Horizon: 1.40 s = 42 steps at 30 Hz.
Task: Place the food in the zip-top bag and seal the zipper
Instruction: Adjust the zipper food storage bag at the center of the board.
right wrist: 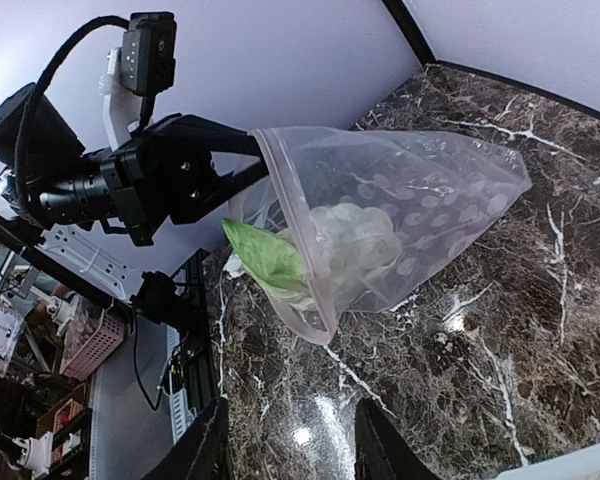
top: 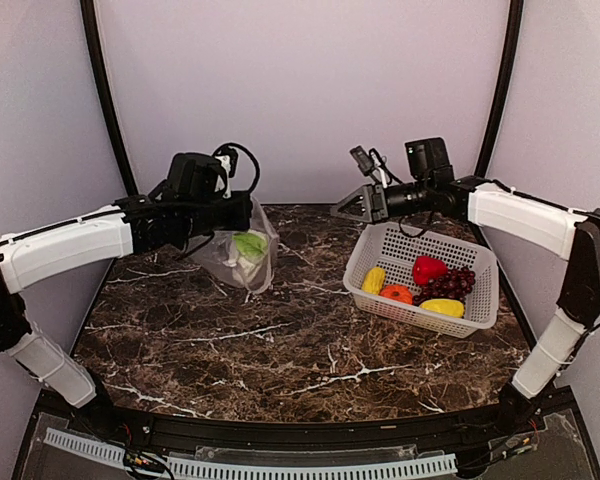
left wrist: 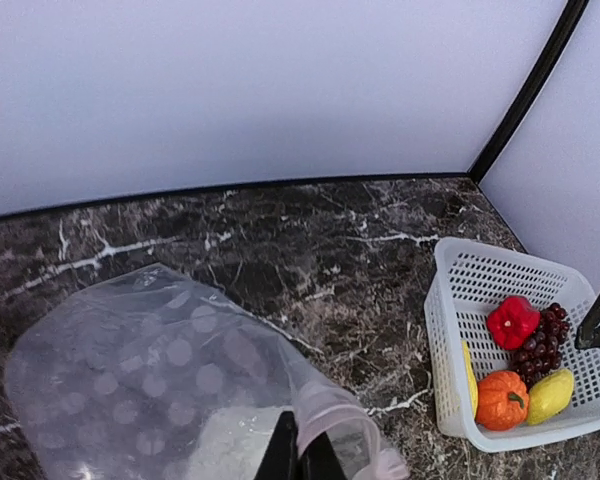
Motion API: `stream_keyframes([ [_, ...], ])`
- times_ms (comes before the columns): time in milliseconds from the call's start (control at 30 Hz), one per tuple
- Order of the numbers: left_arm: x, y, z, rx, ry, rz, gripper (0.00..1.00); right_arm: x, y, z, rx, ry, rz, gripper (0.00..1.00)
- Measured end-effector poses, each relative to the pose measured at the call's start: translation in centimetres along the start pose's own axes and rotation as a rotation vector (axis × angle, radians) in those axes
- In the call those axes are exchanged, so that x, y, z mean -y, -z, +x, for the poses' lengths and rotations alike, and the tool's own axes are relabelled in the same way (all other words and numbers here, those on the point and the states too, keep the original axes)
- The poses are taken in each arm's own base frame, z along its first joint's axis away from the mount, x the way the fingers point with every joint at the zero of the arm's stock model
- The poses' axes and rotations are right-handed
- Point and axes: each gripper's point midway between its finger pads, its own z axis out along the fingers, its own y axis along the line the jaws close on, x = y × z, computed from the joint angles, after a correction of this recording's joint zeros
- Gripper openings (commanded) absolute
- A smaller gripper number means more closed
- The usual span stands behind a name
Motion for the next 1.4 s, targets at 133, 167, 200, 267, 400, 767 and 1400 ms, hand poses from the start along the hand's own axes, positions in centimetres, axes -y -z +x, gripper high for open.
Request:
stream_keyframes([
  [133, -0.8, -1.5, 5.5, -0.089, 0.137, -0.002, 0.01, 1.5, -4.5, 3.1, -0.108, -0.012, -0.016, 0.39],
  [167, -0.9, -1.6, 6.1, -0.097, 0.169, -0.002, 0.01, 1.8, -5.5, 4.2, -0.138, -0.026, -0.015, 0.40],
  [200, -0.9, -1.7, 6.3, -0.096, 0.197, 0.002, 0.01, 2.0, -6.2, 5.1, -0.161, -0.036, -0.015, 0.43],
  [267, -0.5, -1.7, 5.8, -0.074, 0.244, 0.017, 0.01, 2.0, -7.8, 7.0, -0.211, -0.054, -0.020, 0.46],
  [400, 0.2, -1.7, 4.4, -0.029, 0.309, 0.053, 0.01, 1.6, -9.3, 8.8, -0.256, -0.070, -0.034, 0.47],
  [767, 0.8, -1.6, 3.3, 0.000, 0.368, 0.089, 0.01, 3.5, -11.4, 7.1, -0.246, -0.104, 0.005, 0.50],
  [1400, 0.6, -0.8, 3.1, -0.003, 0.253, 0.082, 0.01, 6.6, -11.9, 9.1, -0.305, -0.201, 0.089, 0.00],
])
